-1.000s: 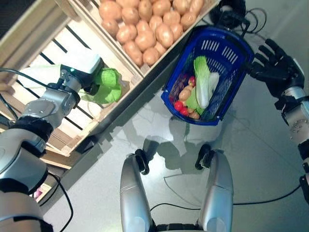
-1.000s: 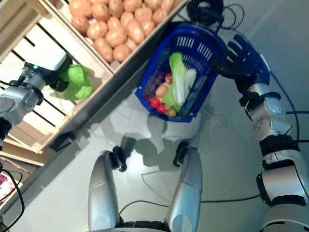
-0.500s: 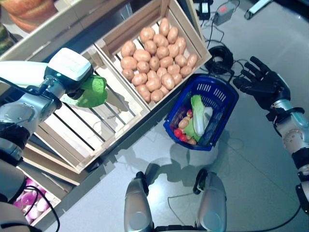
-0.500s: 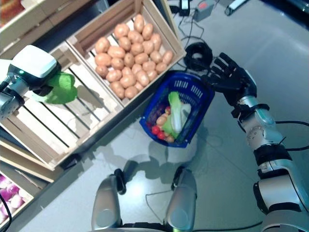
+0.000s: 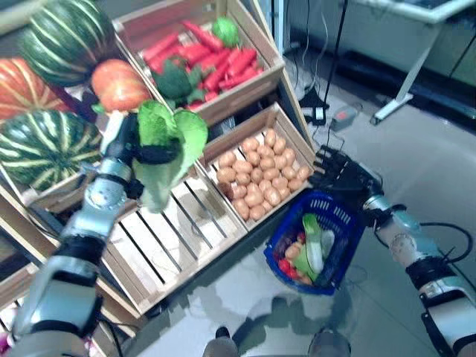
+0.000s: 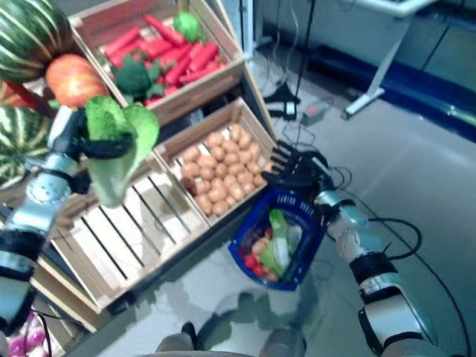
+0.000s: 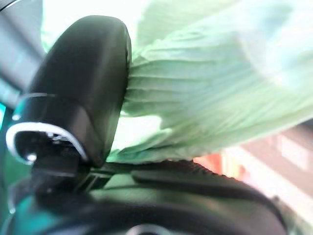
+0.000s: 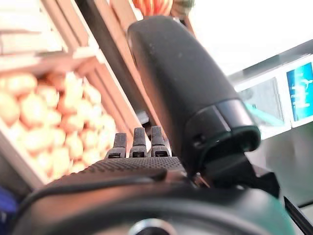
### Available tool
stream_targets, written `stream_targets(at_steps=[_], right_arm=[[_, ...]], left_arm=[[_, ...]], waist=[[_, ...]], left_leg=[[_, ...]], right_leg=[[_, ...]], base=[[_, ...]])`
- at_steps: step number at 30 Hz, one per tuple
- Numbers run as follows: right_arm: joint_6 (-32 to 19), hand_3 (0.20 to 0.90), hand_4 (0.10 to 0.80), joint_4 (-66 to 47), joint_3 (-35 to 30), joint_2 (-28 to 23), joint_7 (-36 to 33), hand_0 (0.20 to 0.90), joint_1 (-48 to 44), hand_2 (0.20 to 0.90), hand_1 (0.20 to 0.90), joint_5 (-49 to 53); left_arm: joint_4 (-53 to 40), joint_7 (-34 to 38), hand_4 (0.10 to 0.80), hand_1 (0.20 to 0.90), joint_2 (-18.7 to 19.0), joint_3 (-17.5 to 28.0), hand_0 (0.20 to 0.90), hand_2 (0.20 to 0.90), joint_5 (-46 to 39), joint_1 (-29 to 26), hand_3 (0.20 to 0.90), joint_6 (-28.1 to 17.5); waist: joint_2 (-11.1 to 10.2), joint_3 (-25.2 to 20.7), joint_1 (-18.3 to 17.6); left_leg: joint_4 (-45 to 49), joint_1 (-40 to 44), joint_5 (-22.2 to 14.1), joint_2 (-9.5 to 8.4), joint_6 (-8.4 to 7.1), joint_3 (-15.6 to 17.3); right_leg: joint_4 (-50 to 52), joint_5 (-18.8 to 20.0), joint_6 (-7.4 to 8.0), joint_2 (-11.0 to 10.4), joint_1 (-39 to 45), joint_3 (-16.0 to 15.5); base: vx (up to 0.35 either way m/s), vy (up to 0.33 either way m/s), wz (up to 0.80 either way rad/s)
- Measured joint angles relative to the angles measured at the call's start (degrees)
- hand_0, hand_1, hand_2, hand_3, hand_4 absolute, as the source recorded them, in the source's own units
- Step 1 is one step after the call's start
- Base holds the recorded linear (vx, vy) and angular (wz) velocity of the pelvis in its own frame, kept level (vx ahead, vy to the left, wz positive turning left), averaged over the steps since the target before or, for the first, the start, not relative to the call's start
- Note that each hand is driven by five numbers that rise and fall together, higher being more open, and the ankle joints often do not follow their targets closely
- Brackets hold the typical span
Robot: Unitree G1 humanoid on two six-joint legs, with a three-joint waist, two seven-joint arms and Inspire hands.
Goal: Put vegetables into the basket
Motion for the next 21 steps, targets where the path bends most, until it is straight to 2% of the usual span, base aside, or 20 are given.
stream_targets(at_steps=[7,15,17,21], right_arm=[[6.46,0.9,0.8,-0.71,0.97,5.92,2.31,0.9,0.13,0.9,0.9,0.04],[12.12,0.9,0.8,-1.9,2.36,8.73,2.71,0.9,1.06,0.9,0.9,2.62],[12.5,0.9,0.8,-3.74,2.37,9.28,2.72,0.9,2.42,0.9,0.9,2.61],[14.13,0.9,0.8,-4.71,2.44,9.87,2.73,0.9,3.36,0.9,0.9,2.57]], left_arm=[[-3.58,-7.7,0.4,0.3,-9.22,0.43,0.3,0.3,-16.53,3.23,0.3,3.77],[-10.11,-9.55,0.4,0.3,-14.82,1.61,0.3,0.3,-29.63,6.1,0.3,6.58],[-10.75,-9.4,0.4,0.3,-16.05,1.65,0.3,0.3,-29.67,6.49,0.3,6.95],[-11.88,-9.34,0.4,0.3,-16.05,1.65,0.3,0.3,-29.64,7.83,0.3,7.61]], waist=[[-2.16,-1.3,0.56],[-2.87,-1.78,0.62],[-3.12,-2.04,0.71],[-4.05,-2.78,0.61]], left_leg=[[-2.84,2.82,0.23,-0.12,0.34,1.28],[-4.2,4.95,0.32,-0.42,0.44,1.28],[-4.98,5.65,0.55,-0.64,0.44,1.11],[-5.7,6.29,0.73,-0.83,0.45,1.14]], right_leg=[[-11.13,5.64,0.78,2.54,5.5,0.21],[-16.69,8.28,1.07,3.53,9.43,0.18],[-17.45,8.5,1.19,3.57,10.18,0.16],[-17.79,8.74,1.3,3.55,10.44,0.37]], base=[[0.042,-0.06,-0.07],[0.036,-0.055,0.0],[0.035,-0.026,0.01],[0.017,-0.01,-0.01]])
